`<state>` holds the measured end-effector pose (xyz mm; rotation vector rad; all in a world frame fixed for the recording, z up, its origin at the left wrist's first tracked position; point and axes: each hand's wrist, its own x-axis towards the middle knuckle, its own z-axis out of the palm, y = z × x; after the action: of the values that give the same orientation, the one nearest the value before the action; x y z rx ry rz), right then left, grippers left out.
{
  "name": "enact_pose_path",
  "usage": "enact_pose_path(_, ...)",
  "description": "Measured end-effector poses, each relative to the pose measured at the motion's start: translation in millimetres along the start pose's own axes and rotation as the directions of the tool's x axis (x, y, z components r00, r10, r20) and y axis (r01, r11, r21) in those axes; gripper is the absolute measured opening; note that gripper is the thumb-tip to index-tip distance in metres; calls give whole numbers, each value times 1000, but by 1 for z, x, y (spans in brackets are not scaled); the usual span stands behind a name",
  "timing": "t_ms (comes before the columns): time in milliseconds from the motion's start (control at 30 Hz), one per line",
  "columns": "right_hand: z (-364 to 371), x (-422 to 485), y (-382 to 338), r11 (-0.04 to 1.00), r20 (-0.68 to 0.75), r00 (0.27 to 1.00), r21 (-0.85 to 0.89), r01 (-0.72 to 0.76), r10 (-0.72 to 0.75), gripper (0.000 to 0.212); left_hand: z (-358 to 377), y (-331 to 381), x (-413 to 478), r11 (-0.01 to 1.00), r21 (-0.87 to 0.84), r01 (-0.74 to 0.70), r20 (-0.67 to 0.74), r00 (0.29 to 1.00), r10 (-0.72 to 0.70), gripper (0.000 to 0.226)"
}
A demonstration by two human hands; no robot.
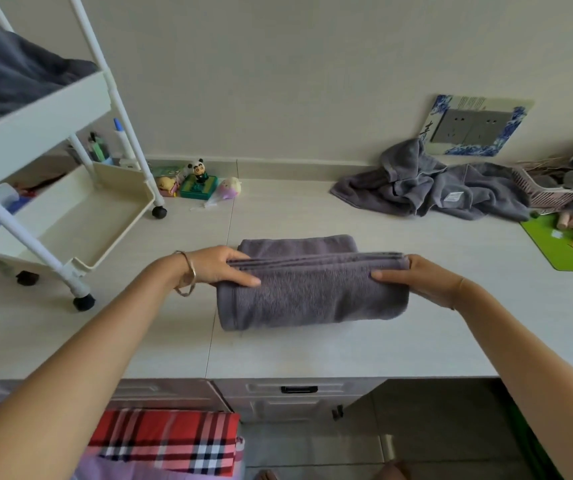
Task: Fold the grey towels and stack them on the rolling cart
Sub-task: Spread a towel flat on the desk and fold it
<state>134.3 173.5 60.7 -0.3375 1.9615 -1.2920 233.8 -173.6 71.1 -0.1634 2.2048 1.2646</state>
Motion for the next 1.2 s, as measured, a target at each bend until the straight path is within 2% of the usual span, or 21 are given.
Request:
enact_pose_path(67,6,19,4,982,-170,985,191,7,26,57,3,-9,16,939,-343,-26,-220,974,-54,24)
enact_pose_path(133,18,41,15,945,-362,927,326,25,100,44,17,-27,39,863,-494,-104,-508,840,-189,30)
enact_pose_path(167,24,50,22,931,-398,909,364,29,127,41,26,-35,46,860,-500,-102,-582,775,-247,44)
enact_pose_path(233,34,60,41,936,-398,902,352,-17,166,44,44,-57,59,866,-499,-37,-589,747,-308,65)
enact_pose_path(333,43,52,63,962,-433,889,273,-30,150,47,70,-68,52,836,-549,21,-503,790,-350,48)
enact_pose_path(400,49,44,74,974,-477,870,225,-15,124,40,79,-75,52,872,-489,27,-493,816,-302,37)
enact_pose_path(467,56,40,83,996,-479,875,77,-40,72,32,83,-76,51,918,-397,-2,-528,819,-226,29)
enact_pose_path(567,57,40,84,993,-554,830,-116,1,-66,32,81,-71,52,963,-241,-118,-634,771,-64,19)
enact_pose_path(667,56,45,72,993,-628,771,-104,54,-107,27,78,-67,54,976,-137,-171,-719,695,21,13)
enact_pose_path(767,59,56,80,993,-614,789,-103,-52,-22,27,84,-75,64,989,-130,-71,-692,721,-39,20)
enact_pose_path(833,60,63,85,986,-618,786,-124,-108,9,30,90,-80,70,990,-139,-34,-697,713,-74,23)
enact_pose_path(967,57,68,74,978,-649,758,-187,-90,-55,30,94,-79,72,988,-132,-83,-778,626,-52,23)
enact_pose_path(1100,51,74,69,950,-609,792,-269,-156,-42,27,94,-79,74,988,-135,-74,-790,610,-62,21)
enact_pose_path(1200,45,80,58,943,-596,799,-306,-129,-85,26,88,-78,78,985,-148,-91,-795,603,-64,19)
